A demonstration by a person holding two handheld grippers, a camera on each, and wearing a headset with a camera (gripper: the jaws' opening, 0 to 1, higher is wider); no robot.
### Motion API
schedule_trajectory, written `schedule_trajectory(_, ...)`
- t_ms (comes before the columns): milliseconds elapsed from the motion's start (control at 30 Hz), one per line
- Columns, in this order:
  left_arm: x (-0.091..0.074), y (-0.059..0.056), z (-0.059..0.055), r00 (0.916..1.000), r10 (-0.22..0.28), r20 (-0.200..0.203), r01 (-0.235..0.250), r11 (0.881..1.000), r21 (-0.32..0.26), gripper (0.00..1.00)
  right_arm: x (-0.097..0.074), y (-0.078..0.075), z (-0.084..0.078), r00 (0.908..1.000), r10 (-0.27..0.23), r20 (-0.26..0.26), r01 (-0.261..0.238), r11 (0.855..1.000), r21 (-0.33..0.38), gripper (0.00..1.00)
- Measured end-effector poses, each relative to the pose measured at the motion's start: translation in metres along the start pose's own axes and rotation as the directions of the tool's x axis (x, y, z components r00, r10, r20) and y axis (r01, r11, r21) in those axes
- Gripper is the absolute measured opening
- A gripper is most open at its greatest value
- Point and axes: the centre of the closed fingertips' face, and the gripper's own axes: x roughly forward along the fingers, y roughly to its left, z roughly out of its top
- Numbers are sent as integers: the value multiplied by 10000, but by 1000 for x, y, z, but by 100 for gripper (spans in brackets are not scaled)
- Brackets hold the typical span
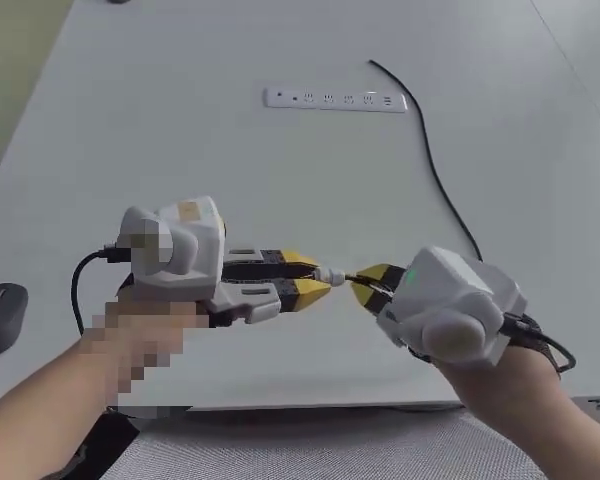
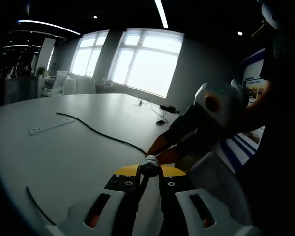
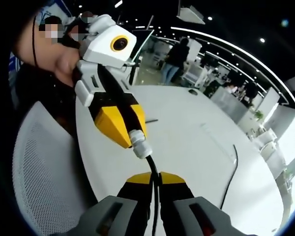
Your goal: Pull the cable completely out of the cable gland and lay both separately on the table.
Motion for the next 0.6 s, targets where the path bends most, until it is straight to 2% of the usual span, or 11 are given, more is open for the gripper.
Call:
schedule_trajectory(267,-2,3,0,10000,67,-7,-67,10000,-32,15,2,-12,-26,9988,-299,-387,343,9923,1194,0)
schedule_trajectory(367,-2,3,0,10000,76,9,-76,10000,-44,15,2,-18,-42,9972,-443,-595,559,9762,2095,0)
schedule_trajectory(500,-1,2,0,10000,46,17,-46,10000,-32,15,3,-23,-58,9949,-546,-850,767,9559,2835,0)
schedule_trajectory(600,0,1,1,10000,30,59,-30,10000,-50,15,4,-26,-69,9919,-719,-1043,1041,9316,3483,0)
